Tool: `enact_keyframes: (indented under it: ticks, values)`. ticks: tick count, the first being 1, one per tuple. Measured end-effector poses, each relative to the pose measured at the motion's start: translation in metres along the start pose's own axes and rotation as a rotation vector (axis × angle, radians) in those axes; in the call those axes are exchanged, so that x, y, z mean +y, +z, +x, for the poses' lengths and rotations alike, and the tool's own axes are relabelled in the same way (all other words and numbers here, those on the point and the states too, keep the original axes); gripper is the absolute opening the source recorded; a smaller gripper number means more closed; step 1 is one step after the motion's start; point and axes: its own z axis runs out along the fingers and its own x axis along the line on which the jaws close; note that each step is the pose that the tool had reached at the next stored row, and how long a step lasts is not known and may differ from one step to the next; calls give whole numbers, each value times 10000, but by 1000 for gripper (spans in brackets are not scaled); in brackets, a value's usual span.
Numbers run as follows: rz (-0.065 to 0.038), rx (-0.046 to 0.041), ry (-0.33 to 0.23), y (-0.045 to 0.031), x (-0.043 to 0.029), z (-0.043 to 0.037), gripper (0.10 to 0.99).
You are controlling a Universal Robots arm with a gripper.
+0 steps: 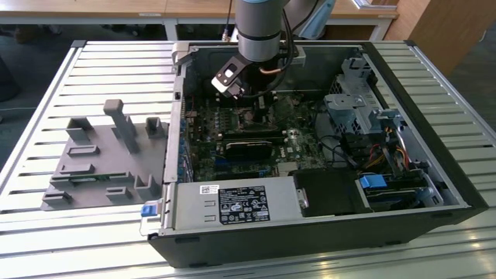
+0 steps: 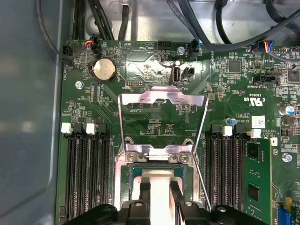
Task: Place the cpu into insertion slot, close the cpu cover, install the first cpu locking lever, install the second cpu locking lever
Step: 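Place the cpu into insertion slot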
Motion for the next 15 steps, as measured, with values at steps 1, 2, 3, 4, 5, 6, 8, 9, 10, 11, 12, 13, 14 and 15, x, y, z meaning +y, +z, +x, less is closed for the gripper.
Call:
enact_keyframes:
  ticks: [1, 2, 3, 4, 5, 6, 8, 9, 10, 11, 12, 13, 14, 15]
  values:
    - [2, -4, 0, -4, 0, -1, 298]
    - [2, -3, 0, -6, 0, -1, 298]
    - [1, -2, 0, -6, 0, 0, 310]
    - [0, -1, 0, -6, 0, 0, 310]
    - [1, -2, 0, -6, 0, 0, 365]
    - [1, -2, 0, -6, 0, 0, 427]
    - [1, -4, 0, -6, 0, 0, 490]
    - [1, -5, 0, -6, 0, 0, 490]
    - [1, -5, 0, -6, 0, 0, 490]
    - [2, -5, -1, -6, 0, 0, 490]
    - [1, -5, 0, -5, 0, 0, 490]
    - [1, -5, 0, -5, 0, 1, 490]
    - [2, -5, -1, -4, 0, 1, 502]
    - [2, -6, -1, -3, 0, 1, 502]
